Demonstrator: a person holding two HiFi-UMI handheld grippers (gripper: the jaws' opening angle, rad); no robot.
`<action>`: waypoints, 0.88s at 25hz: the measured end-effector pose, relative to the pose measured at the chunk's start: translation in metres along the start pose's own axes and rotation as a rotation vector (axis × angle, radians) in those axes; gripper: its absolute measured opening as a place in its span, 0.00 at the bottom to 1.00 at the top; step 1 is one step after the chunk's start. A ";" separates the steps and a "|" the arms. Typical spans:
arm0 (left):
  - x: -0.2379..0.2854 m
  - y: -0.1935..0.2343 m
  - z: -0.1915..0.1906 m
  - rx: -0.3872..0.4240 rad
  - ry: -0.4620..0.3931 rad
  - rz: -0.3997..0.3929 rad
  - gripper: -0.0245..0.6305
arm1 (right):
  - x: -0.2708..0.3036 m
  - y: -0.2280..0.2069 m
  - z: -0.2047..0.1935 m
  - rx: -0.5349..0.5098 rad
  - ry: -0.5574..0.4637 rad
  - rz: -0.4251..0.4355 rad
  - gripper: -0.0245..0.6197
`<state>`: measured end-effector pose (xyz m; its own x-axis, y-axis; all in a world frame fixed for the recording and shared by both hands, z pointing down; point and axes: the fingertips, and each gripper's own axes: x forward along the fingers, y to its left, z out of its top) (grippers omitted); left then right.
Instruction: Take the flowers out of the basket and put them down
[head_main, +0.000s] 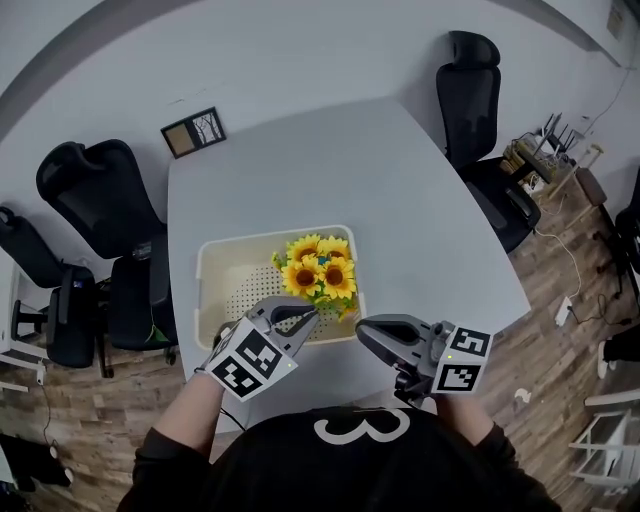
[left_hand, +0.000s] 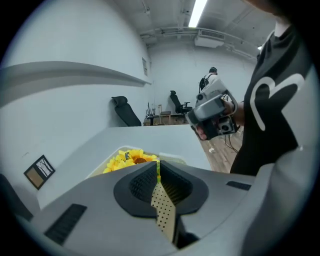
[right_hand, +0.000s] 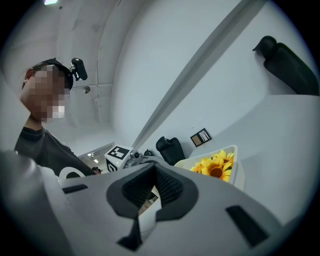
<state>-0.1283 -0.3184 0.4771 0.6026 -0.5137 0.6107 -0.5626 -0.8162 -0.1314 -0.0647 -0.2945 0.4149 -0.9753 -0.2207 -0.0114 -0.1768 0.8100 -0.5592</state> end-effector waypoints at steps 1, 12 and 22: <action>0.004 0.004 -0.004 0.003 0.015 -0.004 0.06 | 0.001 -0.001 0.000 0.003 0.000 0.000 0.05; 0.036 0.007 -0.035 0.144 0.171 -0.151 0.26 | -0.012 -0.011 -0.004 0.037 -0.010 -0.042 0.05; 0.058 0.021 -0.060 0.198 0.271 -0.198 0.26 | -0.027 -0.012 -0.017 0.069 -0.026 -0.091 0.05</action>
<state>-0.1390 -0.3492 0.5565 0.5025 -0.2745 0.8199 -0.3145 -0.9413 -0.1225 -0.0390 -0.2892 0.4356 -0.9517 -0.3065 0.0206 -0.2539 0.7471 -0.6143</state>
